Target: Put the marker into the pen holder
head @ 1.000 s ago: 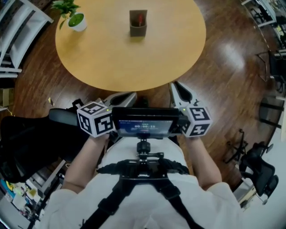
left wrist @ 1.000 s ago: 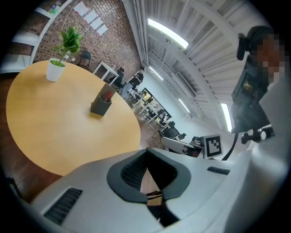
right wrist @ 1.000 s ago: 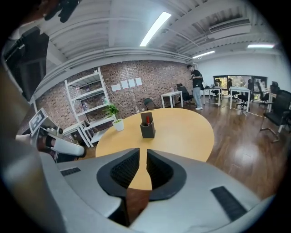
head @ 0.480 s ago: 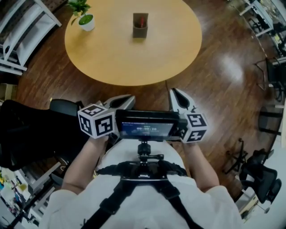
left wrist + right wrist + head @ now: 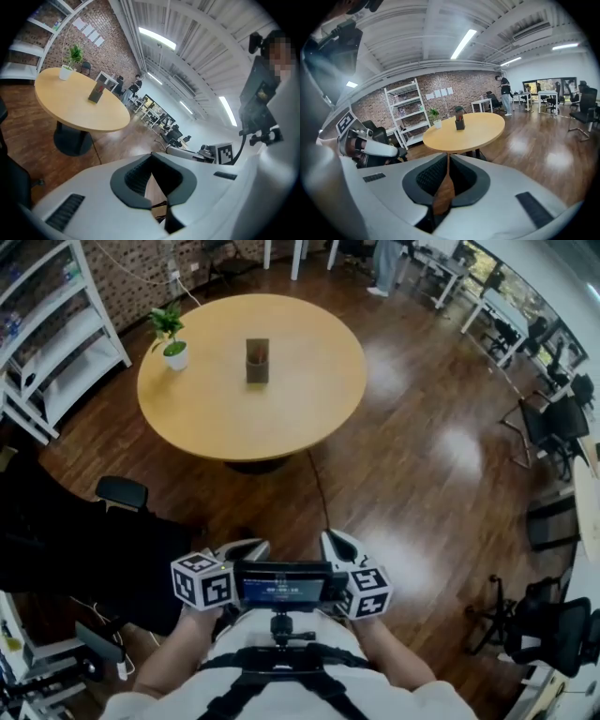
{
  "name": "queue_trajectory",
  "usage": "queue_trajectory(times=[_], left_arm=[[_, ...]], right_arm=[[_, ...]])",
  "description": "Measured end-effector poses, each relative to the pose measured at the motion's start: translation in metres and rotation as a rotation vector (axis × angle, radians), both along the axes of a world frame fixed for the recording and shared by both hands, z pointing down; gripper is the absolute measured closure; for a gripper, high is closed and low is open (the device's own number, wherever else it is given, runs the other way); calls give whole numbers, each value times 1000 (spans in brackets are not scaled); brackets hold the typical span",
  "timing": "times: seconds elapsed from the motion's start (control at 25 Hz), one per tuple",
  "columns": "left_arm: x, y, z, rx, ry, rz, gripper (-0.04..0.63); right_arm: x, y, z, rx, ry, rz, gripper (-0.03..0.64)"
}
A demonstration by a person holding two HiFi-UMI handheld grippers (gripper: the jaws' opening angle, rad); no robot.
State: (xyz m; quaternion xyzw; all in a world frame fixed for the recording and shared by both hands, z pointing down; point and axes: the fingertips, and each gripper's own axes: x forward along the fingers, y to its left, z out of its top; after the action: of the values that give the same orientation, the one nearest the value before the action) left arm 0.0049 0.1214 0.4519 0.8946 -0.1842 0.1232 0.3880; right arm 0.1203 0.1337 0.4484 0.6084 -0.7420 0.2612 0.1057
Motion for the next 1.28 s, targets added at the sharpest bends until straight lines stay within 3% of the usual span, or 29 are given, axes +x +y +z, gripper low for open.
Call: queue_trajectory(times=[0.2,0.44,0.6,0.8,1.08,1.28], left_arm=[[-7,56,-6,21,15,-30,601],[-28,73,-12,46,21,-55,601],[-33,88,-19,57,8,-26,601],[-42,70,-45,110,3,-12,601],[-69,70,-43,74,-13,14,601],[-66,73,-42,73,-19,47,601]], right_arm=[[-10,52,-4,11,-1,-38,620],[-33,65,-14,61,20,-77,626],[-39,75,-23,65,-5,-60,626],[-45,58,-45,100,-13,-49,626],[-85,52,-41,71,-57,-69,627],[-86,57,-42,69,-57,-59,627]])
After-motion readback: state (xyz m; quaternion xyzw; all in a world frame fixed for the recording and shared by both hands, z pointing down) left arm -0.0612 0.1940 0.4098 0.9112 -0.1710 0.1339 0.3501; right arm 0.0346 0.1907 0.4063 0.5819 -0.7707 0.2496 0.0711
